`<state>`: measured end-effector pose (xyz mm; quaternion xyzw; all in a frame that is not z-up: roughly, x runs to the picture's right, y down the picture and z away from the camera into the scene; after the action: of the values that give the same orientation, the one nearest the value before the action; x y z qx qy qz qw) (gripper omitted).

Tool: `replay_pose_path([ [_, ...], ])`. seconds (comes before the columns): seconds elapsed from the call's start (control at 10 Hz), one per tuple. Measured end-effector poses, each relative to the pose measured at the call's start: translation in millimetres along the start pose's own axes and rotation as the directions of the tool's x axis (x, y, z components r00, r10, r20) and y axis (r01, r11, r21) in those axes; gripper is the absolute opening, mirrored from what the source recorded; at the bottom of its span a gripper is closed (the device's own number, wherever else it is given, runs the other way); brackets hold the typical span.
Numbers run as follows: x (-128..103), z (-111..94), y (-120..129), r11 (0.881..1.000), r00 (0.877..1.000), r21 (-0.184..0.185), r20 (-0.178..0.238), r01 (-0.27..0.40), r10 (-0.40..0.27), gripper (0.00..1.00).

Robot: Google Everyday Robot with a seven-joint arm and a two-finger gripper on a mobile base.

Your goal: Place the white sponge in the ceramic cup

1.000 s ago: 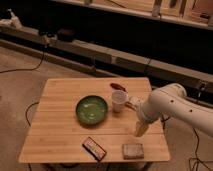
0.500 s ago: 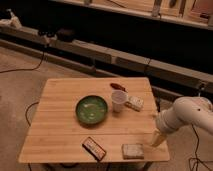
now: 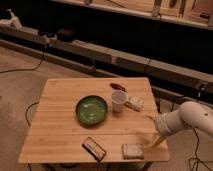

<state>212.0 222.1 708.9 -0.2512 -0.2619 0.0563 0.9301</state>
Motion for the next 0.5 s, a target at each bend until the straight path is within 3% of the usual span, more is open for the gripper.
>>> replay_pose_path([
  [0.2,-7.4,6.9,5.5,0.998,0.998,-0.019,0.035,0.052,-0.052,0.8],
  [0.5,-10.4,7.0,6.3,0.998,0.997,-0.022,0.048,0.053,-0.052,0.8],
])
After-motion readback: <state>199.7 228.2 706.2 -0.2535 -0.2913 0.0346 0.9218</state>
